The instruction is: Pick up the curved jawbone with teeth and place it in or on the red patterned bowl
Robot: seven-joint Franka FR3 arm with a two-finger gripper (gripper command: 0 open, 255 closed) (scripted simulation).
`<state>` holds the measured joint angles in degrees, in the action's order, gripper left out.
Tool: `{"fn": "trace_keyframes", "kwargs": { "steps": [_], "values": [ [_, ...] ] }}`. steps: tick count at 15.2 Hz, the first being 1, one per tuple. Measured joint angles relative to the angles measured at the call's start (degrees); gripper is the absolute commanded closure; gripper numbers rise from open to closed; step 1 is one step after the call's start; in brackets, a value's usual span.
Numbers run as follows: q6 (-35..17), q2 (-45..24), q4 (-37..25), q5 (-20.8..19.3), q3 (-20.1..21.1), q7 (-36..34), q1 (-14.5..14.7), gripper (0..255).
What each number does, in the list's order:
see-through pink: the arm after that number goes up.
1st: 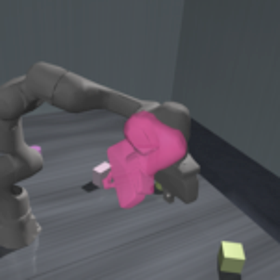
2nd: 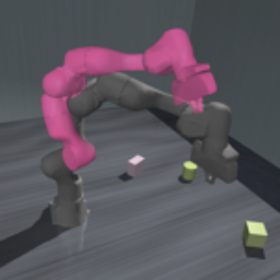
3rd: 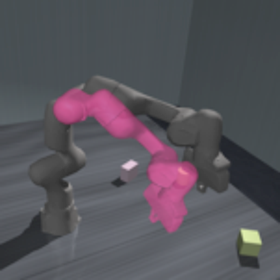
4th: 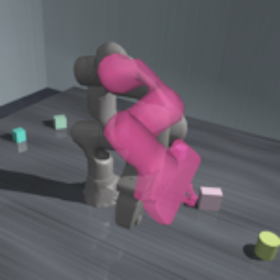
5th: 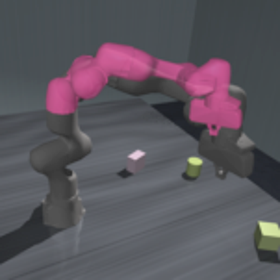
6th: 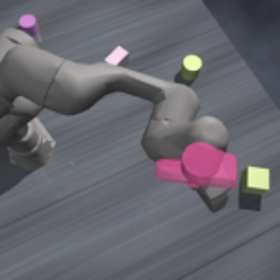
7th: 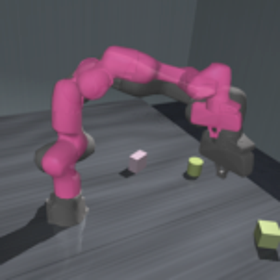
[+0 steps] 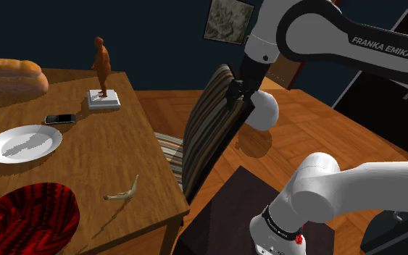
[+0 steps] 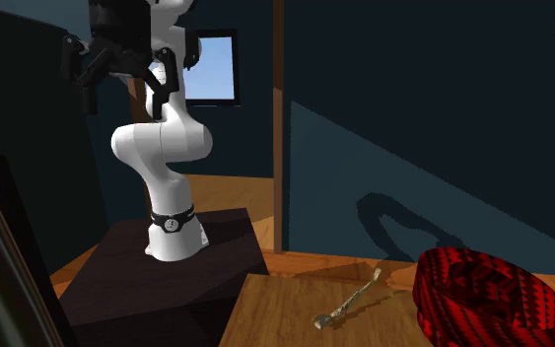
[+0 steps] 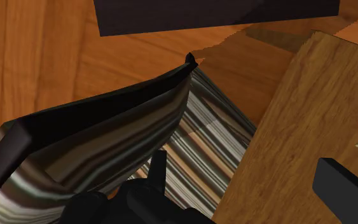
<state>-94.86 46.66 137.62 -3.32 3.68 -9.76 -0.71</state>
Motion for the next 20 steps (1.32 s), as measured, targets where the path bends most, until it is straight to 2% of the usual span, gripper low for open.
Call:
{"fn": "trace_keyframes", "kwargs": {
  "steps": [3, 12, 16, 20],
  "values": [
    [-0.8, 0.0, 1.3, 1.2, 2.1, -3.4, -0.1, 0],
    [-7.4, -5.7, 4.9, 9.0, 16.4, -28.6, -1.5, 0],
    [-11.0, -12.0, 3.4, 11.2, 22.9, -40.0, -3.3, 0],
    [-15.1, -20.7, 0.0, 11.4, 29.9, -52.1, -6.2, 0]
  ]
}}
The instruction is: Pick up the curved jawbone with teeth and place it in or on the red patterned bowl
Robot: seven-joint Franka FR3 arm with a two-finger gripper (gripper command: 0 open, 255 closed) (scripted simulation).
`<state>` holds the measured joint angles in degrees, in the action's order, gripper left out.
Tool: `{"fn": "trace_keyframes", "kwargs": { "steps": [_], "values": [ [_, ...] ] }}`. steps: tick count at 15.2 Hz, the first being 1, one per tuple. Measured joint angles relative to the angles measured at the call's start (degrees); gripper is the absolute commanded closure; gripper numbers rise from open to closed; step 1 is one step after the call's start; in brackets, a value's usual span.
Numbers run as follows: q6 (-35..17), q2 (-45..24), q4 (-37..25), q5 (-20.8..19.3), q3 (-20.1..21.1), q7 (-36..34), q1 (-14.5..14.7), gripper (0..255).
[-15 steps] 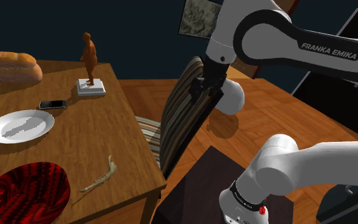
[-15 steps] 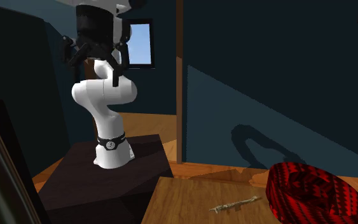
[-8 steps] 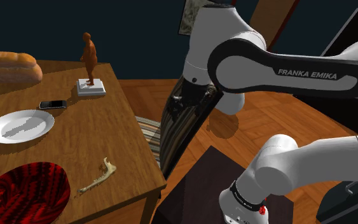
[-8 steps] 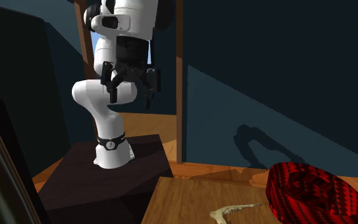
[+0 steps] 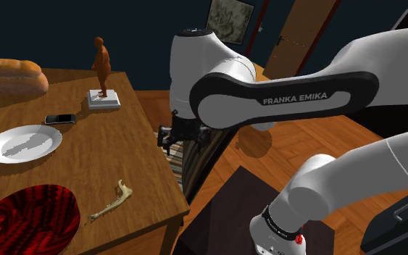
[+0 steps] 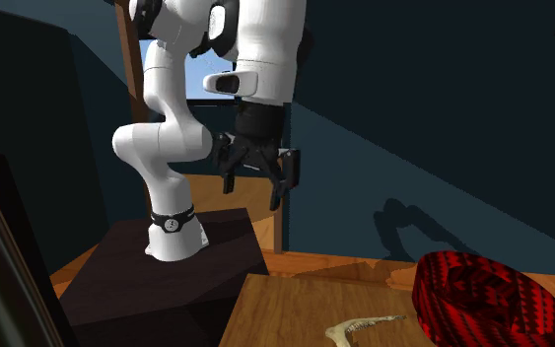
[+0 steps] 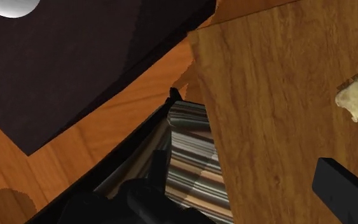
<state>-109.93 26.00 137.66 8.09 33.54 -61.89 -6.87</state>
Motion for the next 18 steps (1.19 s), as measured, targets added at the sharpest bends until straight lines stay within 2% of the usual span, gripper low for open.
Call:
{"fn": "trace_keyframes", "kwargs": {
  "steps": [5, 9, 11, 14, 18],
  "values": [
    [-4.7, -12.4, -5.1, -3.5, 7.9, -16.5, -4.0, 0],
    [-7.7, -26.3, -11.2, -11.7, 12.4, -32.0, -6.0, 0],
    [-7.8, -33.1, -15.2, -16.3, 12.4, -39.6, -5.1, 0],
    [-7.9, -42.8, -21.1, -22.4, 10.4, -49.9, -1.6, 0],
    [-9.2, -46.7, -22.5, -24.7, 8.7, -53.9, 0.1, 0]
  ]
}}
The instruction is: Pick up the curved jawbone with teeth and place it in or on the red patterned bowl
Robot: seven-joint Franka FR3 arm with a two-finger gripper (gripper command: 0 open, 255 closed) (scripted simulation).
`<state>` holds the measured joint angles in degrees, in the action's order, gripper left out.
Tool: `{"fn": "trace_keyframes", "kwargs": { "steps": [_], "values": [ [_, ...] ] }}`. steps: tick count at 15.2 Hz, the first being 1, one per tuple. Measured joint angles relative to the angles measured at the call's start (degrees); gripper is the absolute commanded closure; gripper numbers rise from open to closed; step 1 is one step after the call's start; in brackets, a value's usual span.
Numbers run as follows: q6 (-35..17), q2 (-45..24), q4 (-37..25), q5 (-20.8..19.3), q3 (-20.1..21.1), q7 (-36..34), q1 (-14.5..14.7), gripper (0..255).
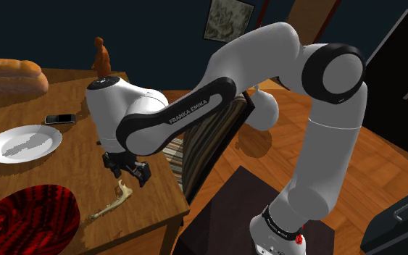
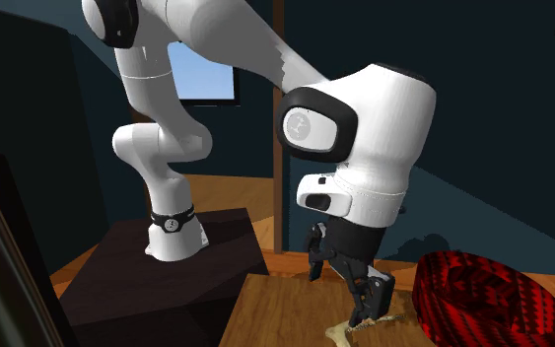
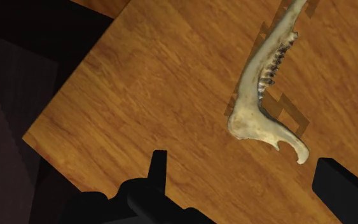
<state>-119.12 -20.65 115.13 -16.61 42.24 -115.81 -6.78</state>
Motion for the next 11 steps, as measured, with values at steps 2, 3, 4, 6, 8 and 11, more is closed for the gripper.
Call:
{"fn": "trace_keyframes", "kwargs": {
  "steps": [2, 3, 4, 6, 8, 11],
  "values": [
    [-1.0, -1.0, 0.3, -0.8, -0.5, -0.6, 0.4, 0],
    [-1.8, -1.3, 0.9, -1.1, -0.7, -0.9, 0.4, 0],
    [-2.7, -1.9, 1.4, -1.7, -1.0, -1.2, 0.6, 0],
    [-3.3, -2.3, 1.6, -2.1, -1.2, -1.5, 0.7, 0],
    [-3.5, -2.4, 1.7, -2.2, -1.3, -1.6, 0.8, 0],
    [-3.5, -2.4, 1.7, -2.2, -1.3, -1.6, 0.8, 0]
  ]
}}
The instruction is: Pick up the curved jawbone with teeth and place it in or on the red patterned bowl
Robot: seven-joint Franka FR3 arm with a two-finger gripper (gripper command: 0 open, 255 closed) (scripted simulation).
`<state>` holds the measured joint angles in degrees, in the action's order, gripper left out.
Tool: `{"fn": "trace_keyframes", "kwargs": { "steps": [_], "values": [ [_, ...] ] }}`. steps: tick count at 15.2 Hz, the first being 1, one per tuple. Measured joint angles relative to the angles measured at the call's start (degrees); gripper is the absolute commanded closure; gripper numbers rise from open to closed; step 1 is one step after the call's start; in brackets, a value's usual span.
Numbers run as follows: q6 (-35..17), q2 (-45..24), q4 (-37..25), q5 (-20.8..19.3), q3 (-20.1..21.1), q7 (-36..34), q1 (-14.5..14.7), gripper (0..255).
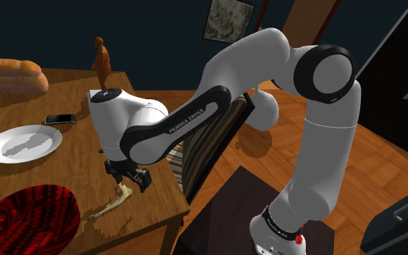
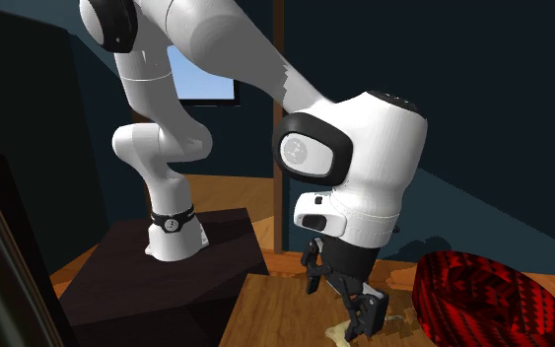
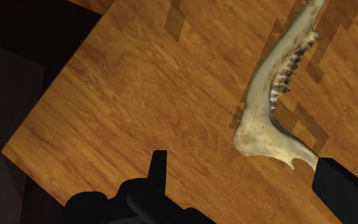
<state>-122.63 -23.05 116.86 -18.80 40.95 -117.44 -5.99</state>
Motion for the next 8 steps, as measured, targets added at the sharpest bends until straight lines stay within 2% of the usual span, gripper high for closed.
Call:
{"fn": "trace_keyframes", "kwargs": {
  "steps": [1, 8],
  "values": [
    [0.0, 0.0, 0.0, 0.0, 0.0, 0.0, 0.0, 255],
    [0.0, 0.0, 0.0, 0.0, 0.0, 0.0, 0.0, 255]
  ]
}}
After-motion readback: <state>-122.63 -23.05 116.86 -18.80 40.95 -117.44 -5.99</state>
